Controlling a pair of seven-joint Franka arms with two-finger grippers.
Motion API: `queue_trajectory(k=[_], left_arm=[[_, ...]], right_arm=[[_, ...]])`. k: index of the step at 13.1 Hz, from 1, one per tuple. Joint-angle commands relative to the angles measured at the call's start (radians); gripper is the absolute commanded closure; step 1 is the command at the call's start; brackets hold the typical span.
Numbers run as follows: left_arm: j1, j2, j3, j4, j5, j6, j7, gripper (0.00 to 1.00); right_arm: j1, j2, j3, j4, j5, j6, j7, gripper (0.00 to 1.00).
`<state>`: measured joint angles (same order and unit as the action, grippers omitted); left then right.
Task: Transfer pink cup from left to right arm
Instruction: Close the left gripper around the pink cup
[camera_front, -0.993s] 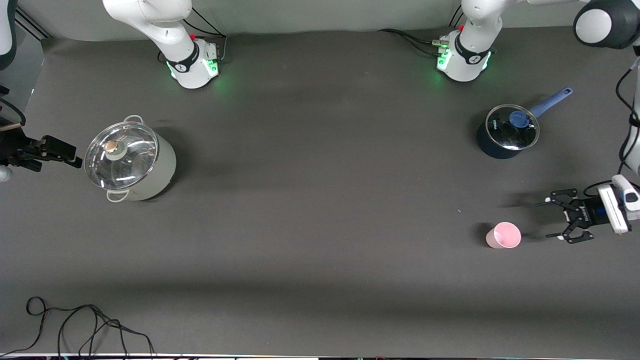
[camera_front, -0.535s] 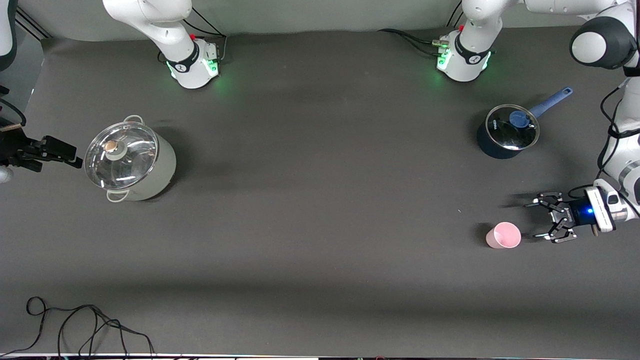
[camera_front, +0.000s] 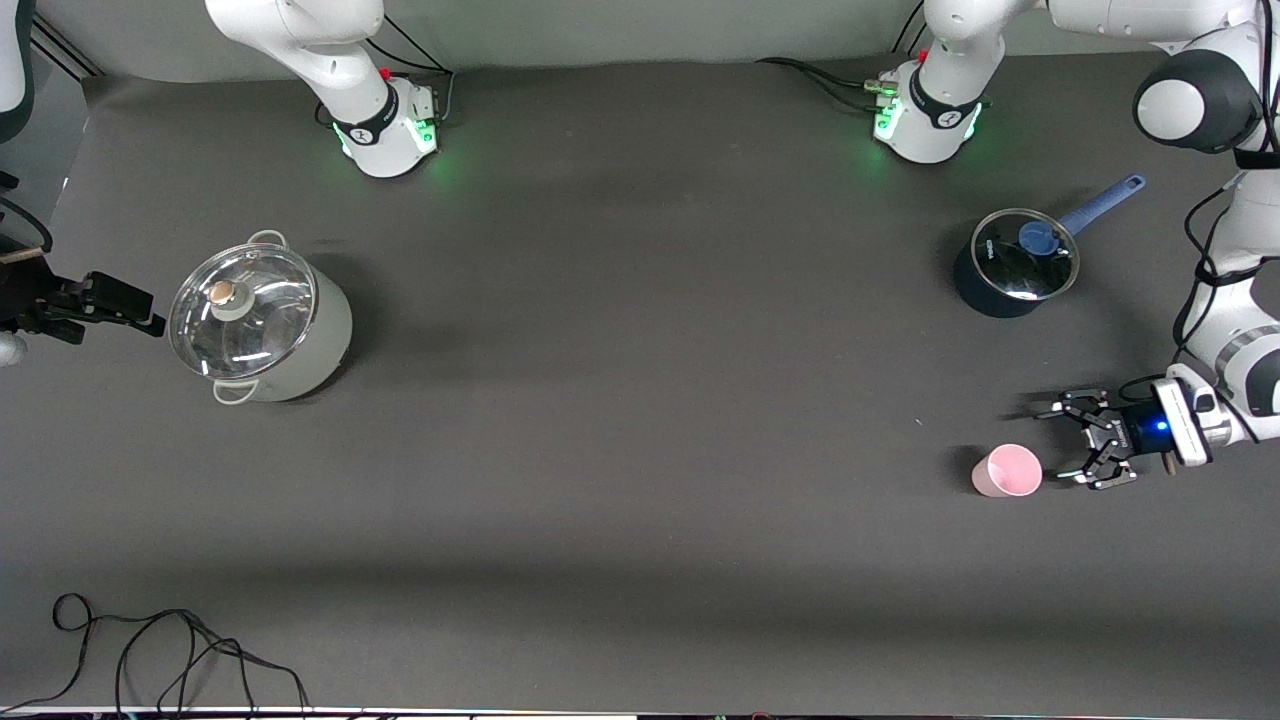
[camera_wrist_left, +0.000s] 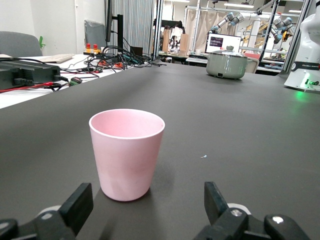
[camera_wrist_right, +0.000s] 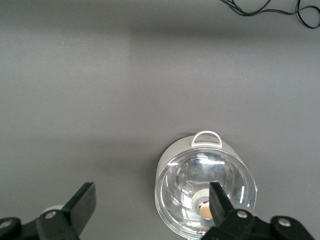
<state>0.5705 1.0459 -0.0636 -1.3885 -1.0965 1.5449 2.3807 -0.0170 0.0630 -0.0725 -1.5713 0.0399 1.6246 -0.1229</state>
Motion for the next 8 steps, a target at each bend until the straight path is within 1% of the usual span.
queue_trajectory(k=[1, 5, 8], left_arm=[[-0.006, 0.022, -0.03, 0.025, -0.017, 0.043, 0.017, 0.01], [-0.007, 0.035, -0.071, 0.025, -0.019, 0.109, 0.017, 0.01], [-0.008, 0.046, -0.094, 0.023, -0.031, 0.129, 0.017, 0.01]], right_arm=[[0.0, 0.001, -0.001, 0.008, -0.014, -0.005, 0.009, 0.0], [-0.001, 0.001, -0.001, 0.008, -0.014, -0.005, 0.009, 0.0], [-0.004, 0.001, -0.001, 0.008, -0.014, -0.005, 0.009, 0.0]])
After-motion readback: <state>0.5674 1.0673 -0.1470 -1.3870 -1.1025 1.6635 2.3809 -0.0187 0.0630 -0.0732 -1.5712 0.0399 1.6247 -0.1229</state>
